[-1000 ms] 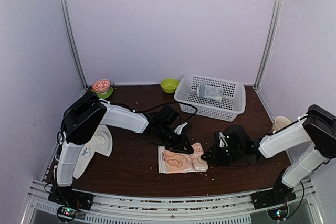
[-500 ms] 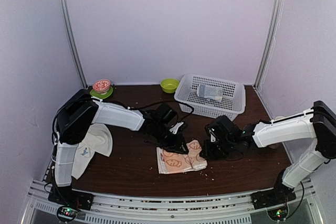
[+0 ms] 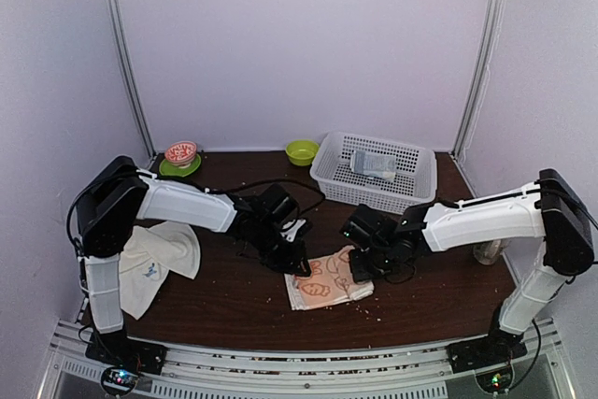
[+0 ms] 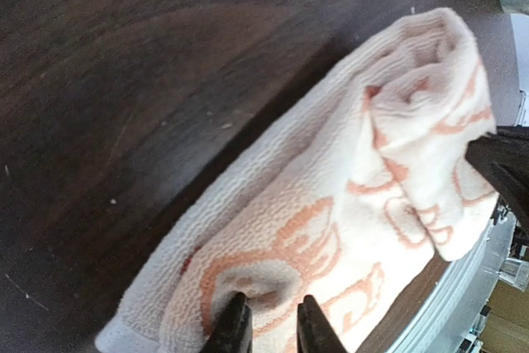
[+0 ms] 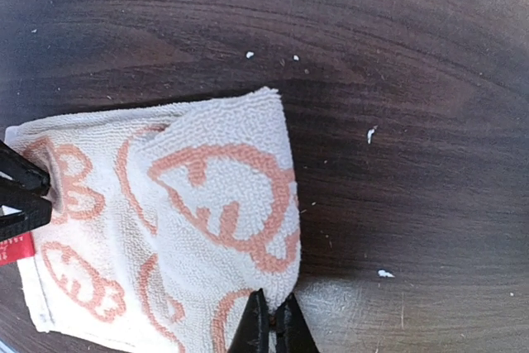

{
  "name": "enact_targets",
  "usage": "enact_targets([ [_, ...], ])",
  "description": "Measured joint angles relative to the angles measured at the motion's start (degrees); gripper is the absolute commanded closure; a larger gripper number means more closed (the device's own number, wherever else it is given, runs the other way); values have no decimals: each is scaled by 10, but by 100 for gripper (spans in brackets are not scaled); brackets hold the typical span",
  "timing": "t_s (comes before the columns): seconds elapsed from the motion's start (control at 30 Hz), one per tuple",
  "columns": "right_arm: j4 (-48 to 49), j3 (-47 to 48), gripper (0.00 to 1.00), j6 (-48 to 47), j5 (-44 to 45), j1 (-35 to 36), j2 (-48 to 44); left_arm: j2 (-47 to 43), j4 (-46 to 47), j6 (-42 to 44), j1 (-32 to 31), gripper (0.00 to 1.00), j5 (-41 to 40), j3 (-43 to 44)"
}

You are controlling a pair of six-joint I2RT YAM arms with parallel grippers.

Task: Roll the towels
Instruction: Roll the towel at the center of the board.

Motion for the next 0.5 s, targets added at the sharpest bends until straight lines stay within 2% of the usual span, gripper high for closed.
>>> enact_targets([
  [0.5,-60,96,100,-4,42,45,61,2,47,-1,5,82,9,-30],
])
